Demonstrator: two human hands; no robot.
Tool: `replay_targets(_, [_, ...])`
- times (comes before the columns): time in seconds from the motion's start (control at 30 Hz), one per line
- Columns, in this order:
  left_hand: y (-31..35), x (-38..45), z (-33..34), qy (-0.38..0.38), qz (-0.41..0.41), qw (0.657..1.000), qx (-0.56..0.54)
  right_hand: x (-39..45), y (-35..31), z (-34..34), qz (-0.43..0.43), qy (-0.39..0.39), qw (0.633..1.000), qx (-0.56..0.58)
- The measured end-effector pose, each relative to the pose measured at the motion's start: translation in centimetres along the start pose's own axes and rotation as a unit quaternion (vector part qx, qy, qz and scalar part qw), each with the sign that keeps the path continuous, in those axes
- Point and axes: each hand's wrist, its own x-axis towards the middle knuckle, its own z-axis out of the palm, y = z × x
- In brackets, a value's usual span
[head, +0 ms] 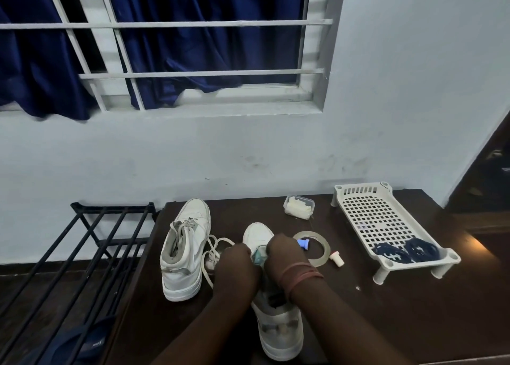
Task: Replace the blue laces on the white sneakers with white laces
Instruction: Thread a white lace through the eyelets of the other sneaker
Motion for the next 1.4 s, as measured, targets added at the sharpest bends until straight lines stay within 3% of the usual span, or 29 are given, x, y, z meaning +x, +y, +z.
replay_targets(0.13, [-0.3, -0.4, 0.0, 0.006, -0.005, 0.998, -0.057, 1.1, 0.4, 2.0, -0.01, 0.047, 0.999, -0.004])
replay_targets(0.33, [-0.4, -0.1, -0.1, 0.009, -0.034, 0.997, -0.066, 1.9, 0.6, 3.3, 0.018, 0.087, 0.985, 0.145])
replay_targets(0.53, [-1.0, 0.7, -0.2, -0.007, -0.027, 0.995, -0.099, 2.3, 1.3, 3.0, 0.032, 0.041, 0.953, 0.299])
replay_targets(0.77, [-1.0, 1.4, 0.2, 0.032, 0.012, 0.999, -0.036, 2.9, 2.3, 2.7, 0.051, 0.003, 0.928, 0.369])
replay_targets(0.9, [-1.6, 1.9, 0.2, -0.003, -0.022, 0.995, -0.094, 3.2, 1.9, 3.4, 0.084, 0.081, 0.941, 0.319])
replay_targets(1.07, [-2.3, 2.3, 0.8, -0.025, -0.037, 0.991, -0.129, 2.7, 1.4, 4.6, 0.041, 0.177, 0.95, 0.253])
replay_targets(1.4, [-2.3, 2.0, 1.1, 0.004, -0.037, 0.986, -0.162, 3.0, 1.3, 5.1, -0.041, 0.233, 0.963, 0.128])
